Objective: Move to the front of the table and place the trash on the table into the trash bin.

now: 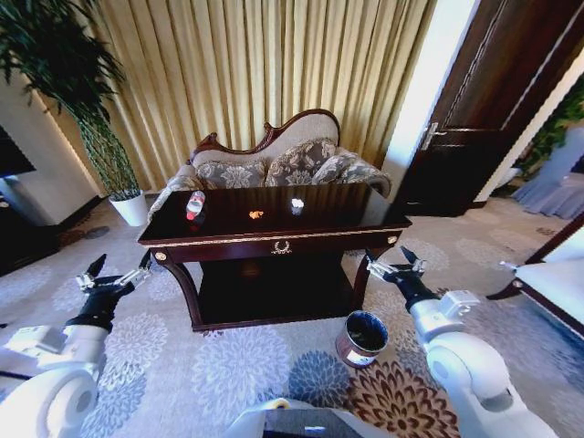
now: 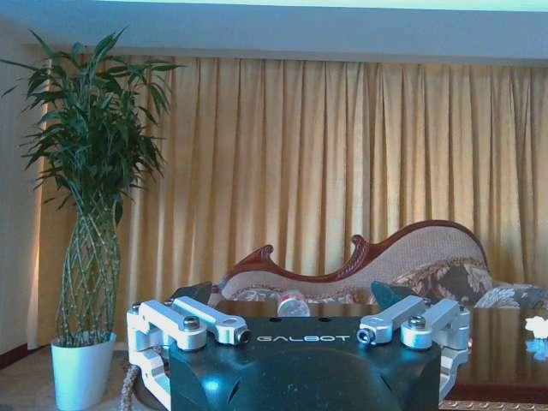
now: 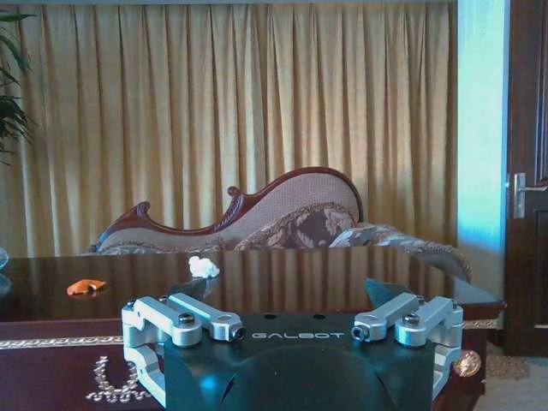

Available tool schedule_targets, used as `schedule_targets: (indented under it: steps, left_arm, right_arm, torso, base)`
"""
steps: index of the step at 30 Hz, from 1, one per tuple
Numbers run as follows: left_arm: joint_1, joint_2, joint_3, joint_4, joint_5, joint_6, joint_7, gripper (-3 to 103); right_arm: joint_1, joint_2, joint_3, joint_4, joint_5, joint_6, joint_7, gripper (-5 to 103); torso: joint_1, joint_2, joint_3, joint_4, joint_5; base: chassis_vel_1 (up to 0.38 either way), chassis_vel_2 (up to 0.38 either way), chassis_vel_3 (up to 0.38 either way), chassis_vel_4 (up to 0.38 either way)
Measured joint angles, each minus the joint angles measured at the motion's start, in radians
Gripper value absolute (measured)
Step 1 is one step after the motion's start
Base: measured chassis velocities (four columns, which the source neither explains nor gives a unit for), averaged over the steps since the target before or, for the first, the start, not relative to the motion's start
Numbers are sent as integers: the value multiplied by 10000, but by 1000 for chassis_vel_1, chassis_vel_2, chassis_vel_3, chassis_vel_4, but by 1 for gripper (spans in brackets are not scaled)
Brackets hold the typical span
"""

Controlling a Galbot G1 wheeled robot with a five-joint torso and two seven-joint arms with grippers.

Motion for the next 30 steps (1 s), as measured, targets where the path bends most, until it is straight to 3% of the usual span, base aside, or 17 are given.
schedule_targets:
  steps: [30]
  left_arm:
    - [-12, -242, 63, -185, 278, 126, -29, 100]
  right_arm:
    - [114, -162, -39, -116, 161, 17, -175, 100]
  torso:
    - [1, -2, 1, 0, -1]
  base:
    - [-70, 70, 73, -72]
